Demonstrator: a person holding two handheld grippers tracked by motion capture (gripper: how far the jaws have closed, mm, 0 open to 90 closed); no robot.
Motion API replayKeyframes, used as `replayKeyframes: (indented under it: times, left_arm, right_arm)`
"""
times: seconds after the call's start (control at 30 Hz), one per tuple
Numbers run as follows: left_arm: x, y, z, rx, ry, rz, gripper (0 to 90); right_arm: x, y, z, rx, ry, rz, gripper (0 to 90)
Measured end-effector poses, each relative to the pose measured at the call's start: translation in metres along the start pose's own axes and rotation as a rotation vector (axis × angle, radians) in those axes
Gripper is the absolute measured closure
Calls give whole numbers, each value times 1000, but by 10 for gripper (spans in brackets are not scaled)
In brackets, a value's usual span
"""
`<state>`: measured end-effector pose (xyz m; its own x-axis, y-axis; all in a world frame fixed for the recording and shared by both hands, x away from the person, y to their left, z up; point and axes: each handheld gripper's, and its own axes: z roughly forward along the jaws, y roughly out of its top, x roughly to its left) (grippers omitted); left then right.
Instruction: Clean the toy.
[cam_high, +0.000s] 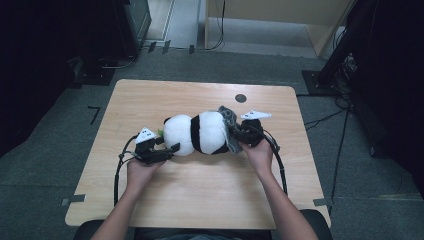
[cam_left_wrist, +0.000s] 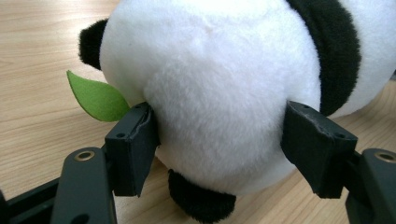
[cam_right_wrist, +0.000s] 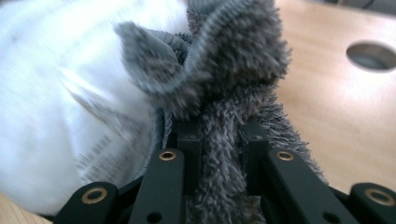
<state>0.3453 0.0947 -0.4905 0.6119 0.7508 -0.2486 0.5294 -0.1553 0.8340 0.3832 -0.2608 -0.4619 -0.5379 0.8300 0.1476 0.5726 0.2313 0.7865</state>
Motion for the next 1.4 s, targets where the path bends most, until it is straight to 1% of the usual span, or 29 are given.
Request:
replayKeyframes:
  times: [0.1,0.23,0.33,0.53,0.57,0.63,0.7,0.83,0.93,1.03,1.1,1.2,1.27,1.33,1.4]
  left_arm:
    - [0,0,0,2,-2,-1,285]
    - [1,0,0,1,-3,-1,285]
    - [1,0,0,3,-2,-1,285]
    - [1,1,0,6,-1,7,283]
    - [1,1,0,6,0,8,283]
    - [1,1,0,7,3,8,283]
    - [0,1,-1,10,4,6,283]
    - [-1,-1,-2,13,9,6,284]
    - [-3,-1,-3,22,16,15,284]
    - [-5,-3,-4,24,23,20,284]
    - [-6,-3,-4,24,26,23,284]
    - [-5,-4,-4,20,27,26,282]
    - [-5,-5,-4,18,24,23,280]
    - [-5,-5,-3,14,23,24,276]
    - [-5,-5,-2,10,17,17,270]
  right_arm:
    - [-1,-6,7,41,5,10,763]
    - [-5,-9,11,58,5,20,760]
    - [-10,-6,6,49,-2,33,758]
    - [-21,2,-12,-1,-21,64,755]
    - [-23,4,-16,-16,-27,67,755]
    - [-23,10,-22,-22,-37,60,755]
    - [-22,17,-28,-36,-52,46,756]
    - [-17,30,-38,-59,-58,22,756]
    - [-9,38,-40,-71,-37,5,755]
    - [1,44,-37,-70,-8,-19,755]
    - [8,46,-32,-58,16,-37,755]
    - [16,45,-23,-30,16,-60,755]
    - [17,43,-19,-36,12,-60,757]
    - [16,41,-18,-37,15,-49,758]
    - [15,39,-17,-37,10,-54,758]
